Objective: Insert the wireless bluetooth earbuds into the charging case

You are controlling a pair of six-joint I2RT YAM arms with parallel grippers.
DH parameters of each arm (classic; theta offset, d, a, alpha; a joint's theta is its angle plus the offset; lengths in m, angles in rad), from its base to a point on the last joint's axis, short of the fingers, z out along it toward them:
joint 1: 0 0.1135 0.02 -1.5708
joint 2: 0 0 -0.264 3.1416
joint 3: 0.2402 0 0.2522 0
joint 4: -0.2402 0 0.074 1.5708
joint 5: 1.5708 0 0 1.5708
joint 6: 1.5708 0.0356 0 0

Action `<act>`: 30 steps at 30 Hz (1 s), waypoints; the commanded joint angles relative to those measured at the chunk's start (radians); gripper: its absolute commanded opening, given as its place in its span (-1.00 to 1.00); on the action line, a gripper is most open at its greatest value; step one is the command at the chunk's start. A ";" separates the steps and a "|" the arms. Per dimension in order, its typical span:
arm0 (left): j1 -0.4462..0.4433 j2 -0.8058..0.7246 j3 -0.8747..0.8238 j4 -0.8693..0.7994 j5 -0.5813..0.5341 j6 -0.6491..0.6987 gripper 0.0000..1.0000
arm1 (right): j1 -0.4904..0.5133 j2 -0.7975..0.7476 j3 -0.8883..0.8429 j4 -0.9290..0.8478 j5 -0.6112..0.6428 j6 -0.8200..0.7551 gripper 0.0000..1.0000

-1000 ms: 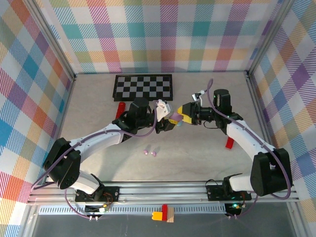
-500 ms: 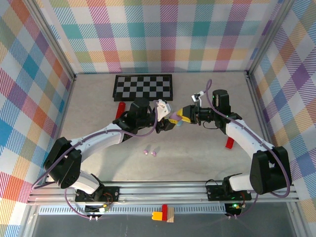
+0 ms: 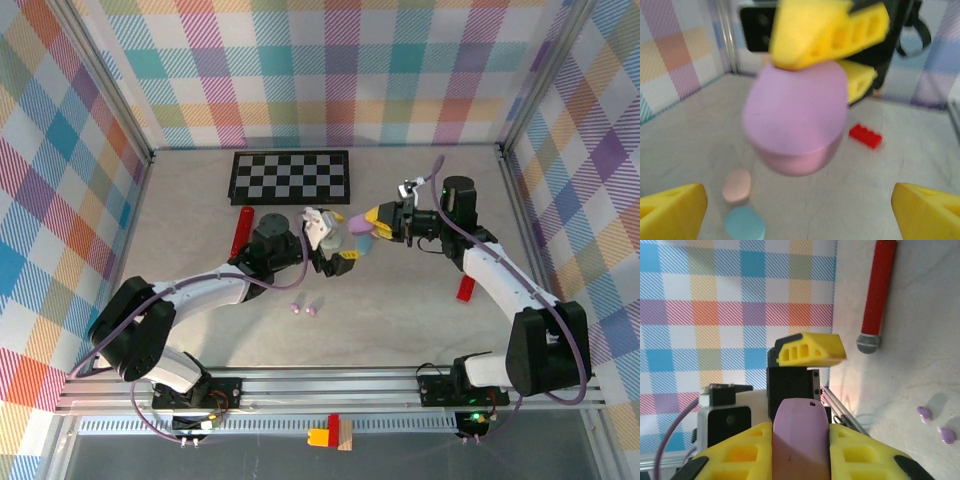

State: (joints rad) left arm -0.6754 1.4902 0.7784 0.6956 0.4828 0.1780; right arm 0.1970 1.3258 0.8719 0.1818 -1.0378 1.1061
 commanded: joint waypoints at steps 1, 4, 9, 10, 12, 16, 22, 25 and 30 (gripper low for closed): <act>0.046 0.058 -0.024 0.412 0.068 -0.195 0.84 | -0.017 -0.052 0.027 0.147 -0.058 0.140 -0.70; 0.048 0.132 -0.033 0.632 0.104 -0.245 0.82 | -0.028 -0.073 0.021 0.230 -0.065 0.224 -0.69; 0.044 0.184 0.027 0.654 0.185 -0.246 0.77 | -0.033 -0.090 0.013 0.386 -0.041 0.373 -0.69; 0.042 0.187 0.034 0.653 0.193 -0.242 0.76 | -0.033 -0.091 0.012 0.412 -0.034 0.395 -0.68; 0.037 0.195 0.055 0.653 0.209 -0.236 0.76 | -0.033 -0.092 0.009 0.472 -0.024 0.436 -0.68; 0.026 0.225 0.109 0.653 0.245 -0.261 0.72 | -0.034 -0.088 0.006 0.551 -0.006 0.495 -0.69; -0.002 0.240 0.157 0.655 0.252 -0.270 0.60 | -0.034 -0.076 0.009 0.602 -0.005 0.540 -0.68; -0.014 0.249 0.171 0.653 0.243 -0.255 0.56 | -0.033 -0.084 0.009 0.555 -0.001 0.518 -0.67; -0.019 0.268 0.199 0.654 0.232 -0.235 0.54 | -0.033 -0.086 0.010 0.523 -0.004 0.501 -0.67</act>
State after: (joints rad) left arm -0.6868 1.7470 0.9390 1.2934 0.6991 -0.0799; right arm 0.1692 1.2537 0.8719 0.6907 -1.0481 1.6146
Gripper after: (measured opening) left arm 0.772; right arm 0.232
